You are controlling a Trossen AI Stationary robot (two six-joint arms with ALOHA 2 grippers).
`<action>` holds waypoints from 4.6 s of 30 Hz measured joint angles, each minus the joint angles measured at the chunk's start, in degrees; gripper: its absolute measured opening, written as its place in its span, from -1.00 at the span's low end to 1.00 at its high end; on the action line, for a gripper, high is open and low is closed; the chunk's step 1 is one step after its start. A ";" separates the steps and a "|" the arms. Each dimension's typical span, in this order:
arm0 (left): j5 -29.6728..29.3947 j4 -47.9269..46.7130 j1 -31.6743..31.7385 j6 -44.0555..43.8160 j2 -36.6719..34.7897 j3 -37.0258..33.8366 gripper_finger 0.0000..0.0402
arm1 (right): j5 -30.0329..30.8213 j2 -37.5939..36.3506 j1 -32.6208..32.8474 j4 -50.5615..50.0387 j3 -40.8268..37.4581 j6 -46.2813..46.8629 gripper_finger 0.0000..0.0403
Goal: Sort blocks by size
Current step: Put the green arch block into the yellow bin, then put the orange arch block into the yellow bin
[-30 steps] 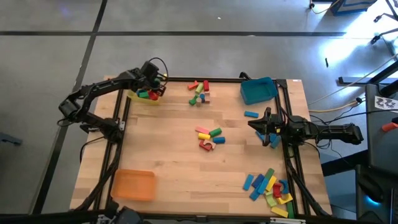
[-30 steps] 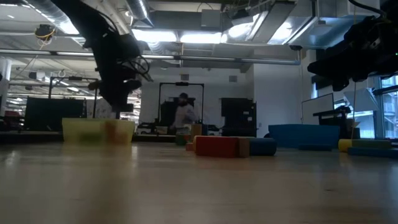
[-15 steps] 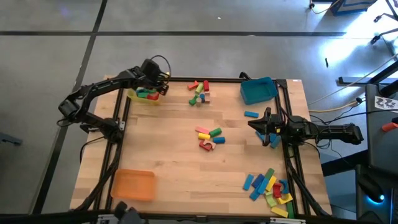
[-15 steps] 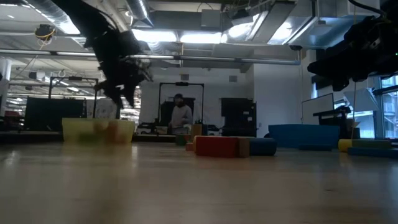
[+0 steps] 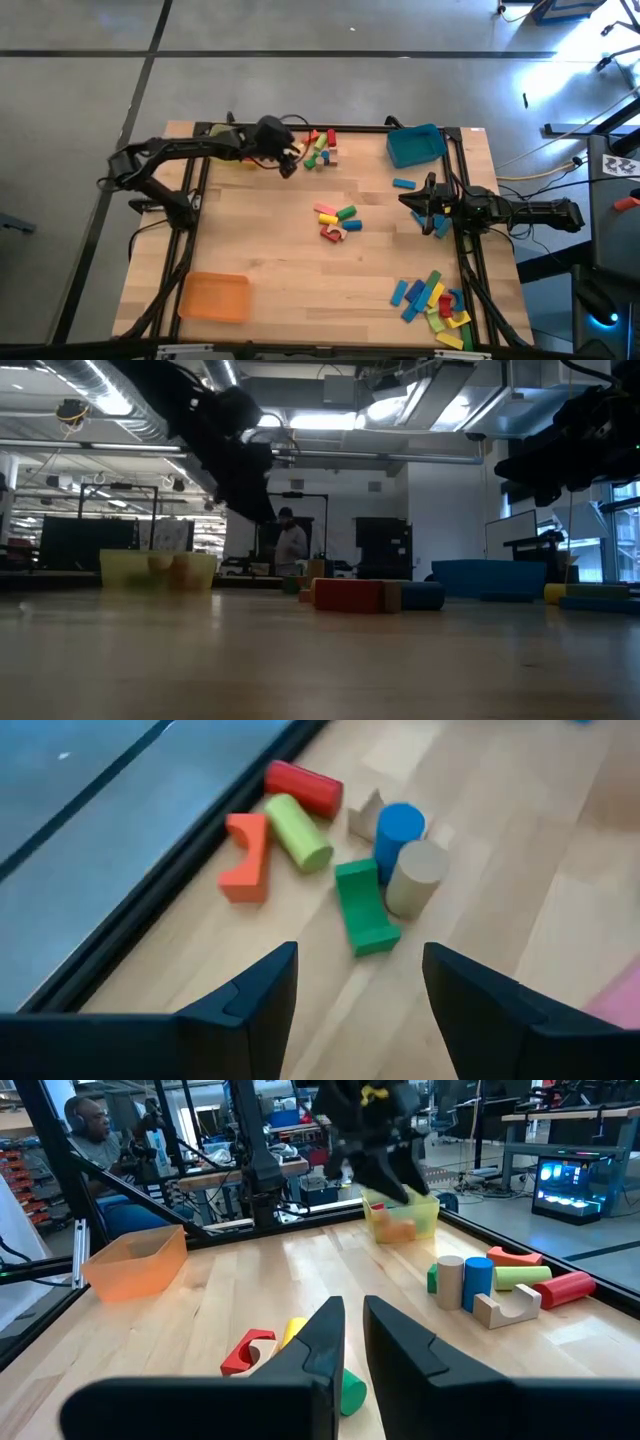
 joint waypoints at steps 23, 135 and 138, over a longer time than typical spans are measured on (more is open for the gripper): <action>-0.10 -3.37 -2.42 34.15 19.92 12.13 -0.20 | 0.00 0.00 0.00 -0.26 0.00 -0.02 -0.77; -4.83 -14.64 13.82 -1.75 -6.20 3.65 -0.09 | 0.08 0.37 0.00 -0.33 0.00 -0.48 -0.77; -4.46 -10.79 10.53 0.04 -5.54 3.69 -0.09 | 0.09 0.37 -0.01 -0.33 -0.01 -0.55 -0.77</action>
